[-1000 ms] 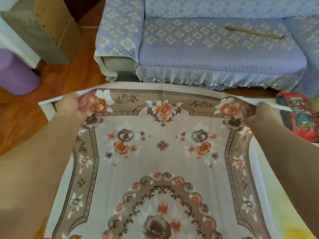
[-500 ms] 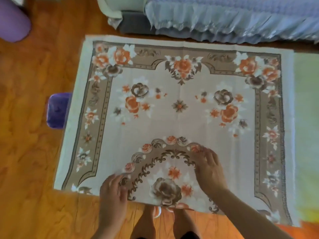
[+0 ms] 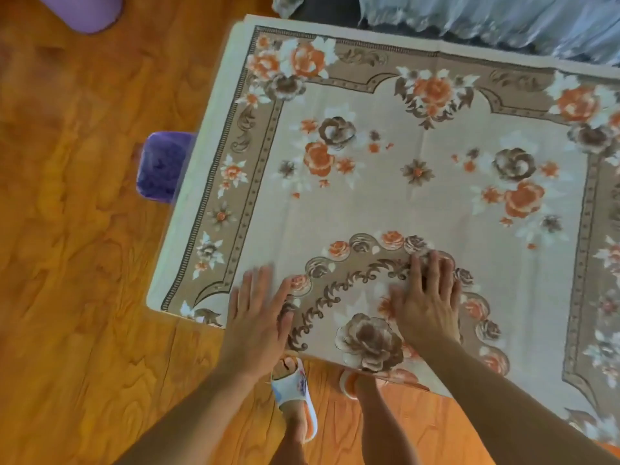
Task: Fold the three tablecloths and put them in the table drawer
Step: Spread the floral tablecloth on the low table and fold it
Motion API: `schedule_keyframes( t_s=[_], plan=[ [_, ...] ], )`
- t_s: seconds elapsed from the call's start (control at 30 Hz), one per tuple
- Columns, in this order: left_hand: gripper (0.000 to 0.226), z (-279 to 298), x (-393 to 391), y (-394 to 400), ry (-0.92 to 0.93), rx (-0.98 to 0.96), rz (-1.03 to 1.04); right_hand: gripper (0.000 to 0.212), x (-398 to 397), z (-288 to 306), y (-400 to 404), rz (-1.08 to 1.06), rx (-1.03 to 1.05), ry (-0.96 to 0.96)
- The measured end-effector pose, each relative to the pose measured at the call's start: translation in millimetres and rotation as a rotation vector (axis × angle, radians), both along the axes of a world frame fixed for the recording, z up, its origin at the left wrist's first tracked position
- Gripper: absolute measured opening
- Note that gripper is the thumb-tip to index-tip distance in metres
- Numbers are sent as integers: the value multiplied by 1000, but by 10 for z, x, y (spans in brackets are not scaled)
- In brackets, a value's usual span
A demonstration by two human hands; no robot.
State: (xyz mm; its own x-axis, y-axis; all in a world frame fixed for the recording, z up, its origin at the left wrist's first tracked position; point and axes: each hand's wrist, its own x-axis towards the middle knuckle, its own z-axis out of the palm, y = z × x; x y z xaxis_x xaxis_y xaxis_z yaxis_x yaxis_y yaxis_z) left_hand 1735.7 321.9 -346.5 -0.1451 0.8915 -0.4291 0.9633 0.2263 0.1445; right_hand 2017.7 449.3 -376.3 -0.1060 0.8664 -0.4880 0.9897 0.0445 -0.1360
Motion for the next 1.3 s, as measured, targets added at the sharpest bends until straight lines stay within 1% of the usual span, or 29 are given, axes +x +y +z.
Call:
schedule_keyframes(
  t_s=[0.13, 0.3, 0.4, 0.57, 0.67, 0.73, 0.8, 0.87, 0.9, 0.93, 1.0, 1.07, 1.1, 1.13, 1.17, 1.2, 1.23, 1.27, 1.3],
  plan=[
    [61, -276, -86, 377, 36, -71, -70, 71, -26, -31, -19, -7, -2, -31],
    [63, -231, -95, 388, 25, -96, -102, 70, -16, 9, -54, -15, -4, -55],
    [63, -207, -146, 499, 28, -101, -112, 71, -7, 12, 34, 9, 6, -54],
    [62, -236, -130, 674, -1, -85, -101, 71, -38, -10, 166, -11, 13, -55],
    [60, -183, -112, 555, -15, -81, -30, 72, -25, 19, 235, 10, -18, -37],
    [59, -130, -133, 317, -37, -90, 82, 73, 36, 43, 313, 49, -25, -27],
    [61, -68, -180, 10, -9, -99, 166, 72, 110, 34, 399, 88, -31, -15],
    [61, 4, -221, -275, 23, -77, 235, 72, 132, 34, 425, 84, -19, 8],
    [61, 54, -240, -387, 7, -42, 314, 71, 105, 60, 384, 53, 5, 41],
    [61, 102, -257, -474, -37, 12, 438, 69, 61, 106, 294, 1, 51, 95],
    [54, 165, -274, -555, -214, 121, 799, 56, -59, 264, -24, -160, 192, 255],
    [36, 187, -301, -518, -522, 162, 1227, 37, -169, 449, -473, -346, 282, 402],
    [27, 205, -320, -467, -693, 157, 1454, 29, -206, 540, -709, -468, 258, 457],
    [19, 230, -338, -412, -839, 146, 1626, 22, -212, 598, -937, -615, 195, 491],
    [14, 246, -357, -366, -937, 145, 1732, 16, -200, 630, -1137, -777, 135, 500],
    [11, 276, -359, -316, -1007, 149, 1797, 10, -165, 641, -1302, -939, 101, 484],
    [11, 299, -354, -277, -1071, 163, 1840, 9, -108, 618, -1418, -1091, 79, 469],
    [11, 325, -342, -247, -1130, 179, 1870, 13, -46, 592, -1481, -1249, 49, 485],
    [12, 354, -322, -217, -1187, 187, 1889, 19, 13, 567, -1499, -1419, 15, 556]
  ],
)
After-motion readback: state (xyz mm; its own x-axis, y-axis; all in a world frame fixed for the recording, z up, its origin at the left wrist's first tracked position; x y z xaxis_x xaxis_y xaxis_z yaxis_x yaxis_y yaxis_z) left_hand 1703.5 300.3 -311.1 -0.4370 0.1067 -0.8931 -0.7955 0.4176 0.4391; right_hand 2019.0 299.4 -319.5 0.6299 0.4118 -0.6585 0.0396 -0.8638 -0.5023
